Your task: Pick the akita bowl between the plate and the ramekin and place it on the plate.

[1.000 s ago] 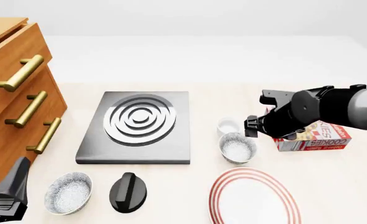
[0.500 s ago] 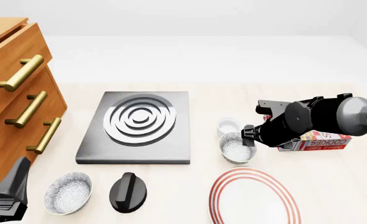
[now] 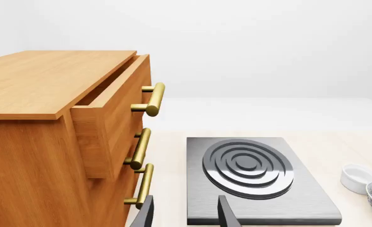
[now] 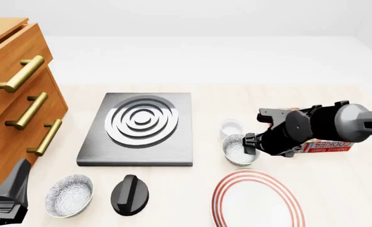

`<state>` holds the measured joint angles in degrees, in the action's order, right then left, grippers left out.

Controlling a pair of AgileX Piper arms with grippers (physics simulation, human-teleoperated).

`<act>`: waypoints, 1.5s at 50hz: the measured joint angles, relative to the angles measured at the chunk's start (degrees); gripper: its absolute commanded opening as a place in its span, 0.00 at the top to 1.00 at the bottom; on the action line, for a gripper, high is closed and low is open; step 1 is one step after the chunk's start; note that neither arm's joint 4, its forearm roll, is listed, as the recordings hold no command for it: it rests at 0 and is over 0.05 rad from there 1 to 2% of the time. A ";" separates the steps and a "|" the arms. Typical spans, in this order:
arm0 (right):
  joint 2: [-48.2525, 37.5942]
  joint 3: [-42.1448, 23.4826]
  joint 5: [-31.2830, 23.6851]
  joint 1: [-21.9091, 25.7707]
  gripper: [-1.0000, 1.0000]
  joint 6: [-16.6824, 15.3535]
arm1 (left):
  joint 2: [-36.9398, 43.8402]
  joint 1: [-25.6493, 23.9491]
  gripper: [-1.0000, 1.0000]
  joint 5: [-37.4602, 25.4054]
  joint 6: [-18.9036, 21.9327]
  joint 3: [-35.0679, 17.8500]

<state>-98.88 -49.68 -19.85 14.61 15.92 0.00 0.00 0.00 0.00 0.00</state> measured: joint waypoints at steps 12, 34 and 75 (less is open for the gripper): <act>0.39 0.63 0.94 -0.81 1.00 -1.28 | 0.00 0.00 0.00 0.00 0.00 0.00; 3.95 0.48 -0.49 -1.61 1.00 -1.33 | 0.00 0.00 0.00 0.00 0.00 0.00; 26.02 -0.41 -13.48 1.36 1.00 -3.49 | 0.00 0.00 0.00 0.00 0.00 0.00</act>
<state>-72.87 -50.08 -33.33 15.96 12.43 0.00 0.00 0.00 0.00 0.00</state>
